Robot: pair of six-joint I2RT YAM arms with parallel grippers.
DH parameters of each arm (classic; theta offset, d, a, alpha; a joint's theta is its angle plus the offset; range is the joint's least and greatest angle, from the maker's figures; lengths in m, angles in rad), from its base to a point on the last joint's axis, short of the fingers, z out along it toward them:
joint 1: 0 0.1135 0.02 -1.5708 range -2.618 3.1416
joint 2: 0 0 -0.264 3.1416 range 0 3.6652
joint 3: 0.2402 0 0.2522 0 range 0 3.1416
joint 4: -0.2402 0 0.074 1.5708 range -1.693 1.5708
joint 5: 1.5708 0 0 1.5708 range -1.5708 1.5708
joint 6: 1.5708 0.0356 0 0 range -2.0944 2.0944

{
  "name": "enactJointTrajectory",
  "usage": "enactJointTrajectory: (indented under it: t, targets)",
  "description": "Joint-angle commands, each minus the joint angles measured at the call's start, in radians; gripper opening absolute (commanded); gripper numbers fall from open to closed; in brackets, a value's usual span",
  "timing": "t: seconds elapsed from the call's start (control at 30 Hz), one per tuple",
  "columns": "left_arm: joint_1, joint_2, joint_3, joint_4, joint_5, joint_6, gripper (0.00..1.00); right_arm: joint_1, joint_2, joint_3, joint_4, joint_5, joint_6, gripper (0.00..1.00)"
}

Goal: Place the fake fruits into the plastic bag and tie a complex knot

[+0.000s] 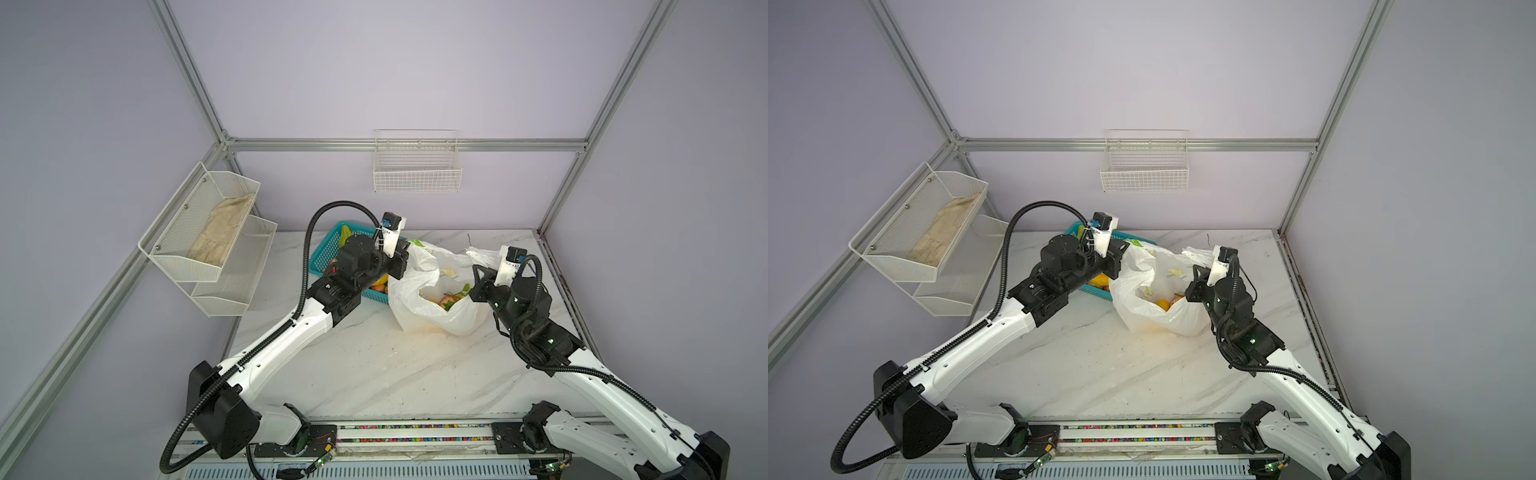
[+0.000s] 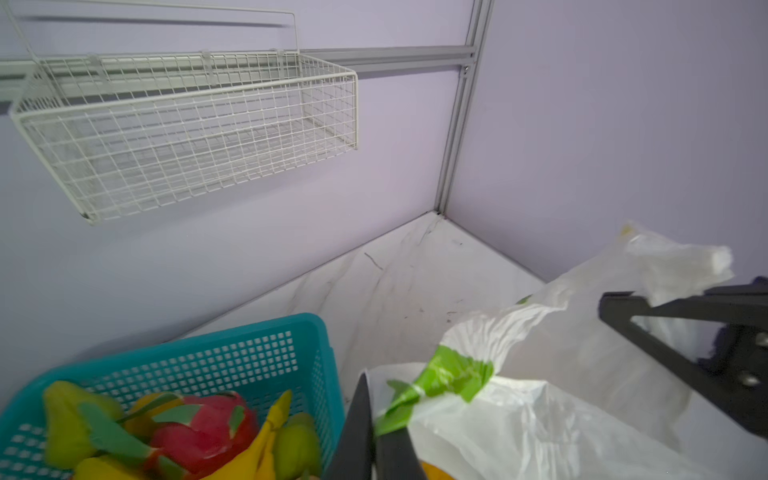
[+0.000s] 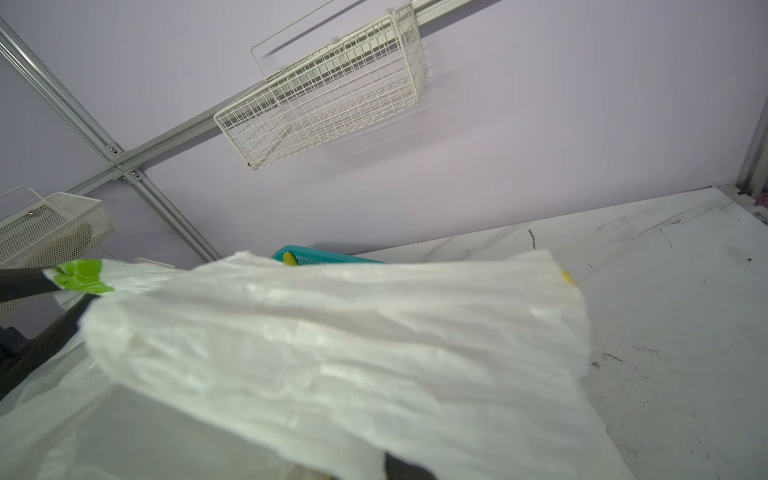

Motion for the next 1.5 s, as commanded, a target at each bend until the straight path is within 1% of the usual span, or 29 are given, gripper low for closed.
enactJointTrajectory:
  t: [0.0, 0.07, 0.13, 0.2, 0.27, 0.33, 0.37, 0.4, 0.47, 0.57, 0.63, 0.7, 0.73, 0.77, 0.83, 0.87, 0.93, 1.03, 1.17, 1.3, 1.33, 1.47]
  targets:
    - [0.019, -0.014, -0.089, 0.132, 0.192, -0.263, 0.0, -0.016, 0.022, 0.036, -0.028, -0.038, -0.031, 0.0]
    - [0.024, -0.014, -0.111, 0.156, 0.219, -0.31, 0.0, -0.025, 0.043, 0.039, -0.023, -0.099, -0.037, 0.0]
    - [0.03, -0.006, -0.129, 0.173, 0.236, -0.348, 0.0, -0.03, 0.064, 0.043, -0.001, -0.193, -0.064, 0.0]
    - [0.038, 0.001, -0.147, 0.184, 0.247, -0.386, 0.0, -0.032, 0.088, 0.045, 0.026, -0.283, -0.069, 0.0]
    - [0.045, 0.001, -0.162, 0.19, 0.244, -0.405, 0.01, -0.032, 0.109, 0.048, 0.043, -0.347, -0.065, 0.0]
    - [0.049, -0.009, -0.174, 0.181, 0.223, -0.396, 0.17, -0.033, 0.127, 0.048, 0.061, -0.393, -0.055, 0.0]
    - [0.05, -0.018, -0.182, 0.174, 0.212, -0.359, 0.28, -0.033, 0.136, 0.049, 0.067, -0.409, -0.051, 0.0]
    - [0.05, -0.03, -0.186, 0.159, 0.191, -0.332, 0.36, -0.034, 0.144, 0.049, 0.074, -0.423, -0.045, 0.0]
    - [0.051, -0.06, -0.192, 0.128, 0.139, -0.286, 0.47, -0.033, 0.157, 0.049, 0.089, -0.449, -0.032, 0.0]
    - [0.049, -0.118, -0.203, 0.093, 0.079, -0.191, 0.58, -0.033, 0.179, 0.047, 0.119, -0.503, -0.007, 0.0]
    - [0.043, -0.164, -0.214, 0.071, 0.029, -0.149, 0.62, -0.035, 0.193, 0.049, 0.129, -0.529, 0.01, 0.0]
    - [0.017, -0.213, -0.226, 0.045, -0.045, -0.083, 0.65, -0.039, 0.205, 0.056, 0.124, -0.538, 0.026, 0.0]
    - [-0.005, -0.232, -0.225, 0.03, -0.085, -0.042, 0.66, -0.042, 0.208, 0.062, 0.116, -0.533, 0.038, 0.0]
    - [-0.036, -0.248, -0.222, 0.015, -0.135, 0.036, 0.66, -0.048, 0.208, 0.065, 0.109, -0.524, 0.049, 0.0]
    - [-0.122, -0.265, -0.209, -0.01, -0.208, 0.165, 0.65, -0.073, 0.206, 0.065, 0.104, -0.527, 0.056, 0.0]
    - [-0.163, -0.264, -0.197, -0.022, -0.221, 0.236, 0.64, -0.087, 0.204, 0.063, 0.102, -0.539, 0.064, 0.0]
    - [-0.217, -0.247, -0.167, -0.056, -0.202, 0.335, 0.6, -0.112, 0.193, 0.055, 0.103, -0.555, 0.083, 0.0]
    - [-0.278, -0.183, -0.095, -0.136, -0.201, 0.469, 0.54, -0.131, 0.167, 0.038, 0.104, -0.556, 0.117, 0.0]
    - [-0.333, -0.067, 0.042, -0.272, -0.289, 0.662, 0.52, -0.138, 0.109, -0.002, 0.119, -0.511, 0.168, 0.0]
    - [-0.345, 0.036, 0.179, -0.41, -0.32, 0.748, 0.53, -0.139, 0.049, -0.069, 0.171, -0.472, 0.229, 0.0]
    - [-0.347, 0.09, 0.209, -0.433, -0.333, 0.764, 0.54, -0.139, 0.037, -0.08, 0.178, -0.463, 0.236, 0.0]
    - [-0.358, 0.161, 0.267, -0.462, -0.435, 0.799, 0.57, -0.139, 0.016, -0.097, 0.18, -0.449, 0.24, 0.0]
